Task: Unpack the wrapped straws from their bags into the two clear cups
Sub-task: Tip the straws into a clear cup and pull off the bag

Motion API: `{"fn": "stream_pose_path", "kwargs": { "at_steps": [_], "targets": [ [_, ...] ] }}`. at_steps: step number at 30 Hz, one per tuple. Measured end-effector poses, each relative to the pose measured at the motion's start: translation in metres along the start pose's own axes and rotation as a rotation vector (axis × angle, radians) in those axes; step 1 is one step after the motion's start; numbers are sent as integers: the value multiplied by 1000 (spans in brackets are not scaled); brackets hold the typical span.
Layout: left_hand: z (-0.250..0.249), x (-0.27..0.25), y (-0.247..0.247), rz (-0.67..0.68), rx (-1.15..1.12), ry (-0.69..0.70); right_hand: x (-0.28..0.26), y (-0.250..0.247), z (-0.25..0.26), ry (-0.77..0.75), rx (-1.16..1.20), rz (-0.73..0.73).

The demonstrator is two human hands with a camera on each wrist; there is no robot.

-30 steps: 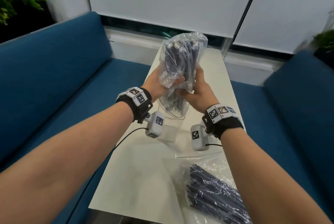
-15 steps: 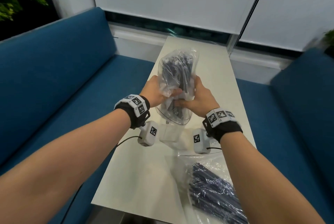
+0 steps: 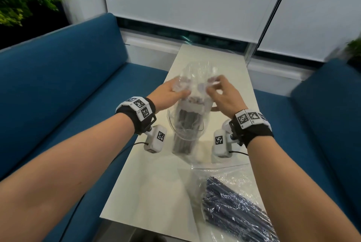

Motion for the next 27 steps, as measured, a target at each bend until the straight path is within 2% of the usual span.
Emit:
{"fn": "stream_pose_path", "kwargs": {
  "at_steps": [1, 2, 6, 8, 9, 11, 12, 13, 16, 18, 21, 24, 27],
  "targets": [
    [0, 0, -2, -50, 146, -10, 1, 5, 0, -23, -80, 49],
    [0, 1, -6, -93, 191, -24, 2, 6, 0, -47, -123, 66],
    [-12, -1, -19, -157, -182, -10, 4, -14, 9, -84, -39, -122],
    [-15, -4, -21, -140, -215, -13, 1, -14, 9, -90, -40, -147],
    [-14, -6, -17, -105, -179, -43, 0, -7, 7, -77, -88, -85],
    [-6, -11, -10, -21, 49, -99, -4, 8, 0, -61, -266, 94],
    [-6, -14, -9, -7, 160, -91, -6, 8, 1, -61, -317, 123],
    [-9, -16, -13, -30, 212, -69, -6, 2, 5, -66, -312, 97],
    [-33, -30, -36, -172, 79, 33, -10, -32, 32, -102, -172, -134],
    [-58, -45, -54, -291, 64, 158, -15, -55, 55, -168, -112, -270],
    [-84, -73, -74, -403, 34, 302, -31, -75, 87, -272, 24, -375],
    [-86, -98, -82, -404, -10, 301, -55, -82, 104, -351, 215, -406],
    [-59, -118, -83, -375, 82, 183, -91, -76, 107, -438, 353, -422]
  ]
}}
Point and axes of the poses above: each hand's wrist, its own x-axis towards the middle knuckle, its own y-axis out of the palm, z = x × y, the point moved 8 cm from there along x, towards the middle knuckle, and after that the axes turned 8 degrees about -y, right-handed, at the moved point
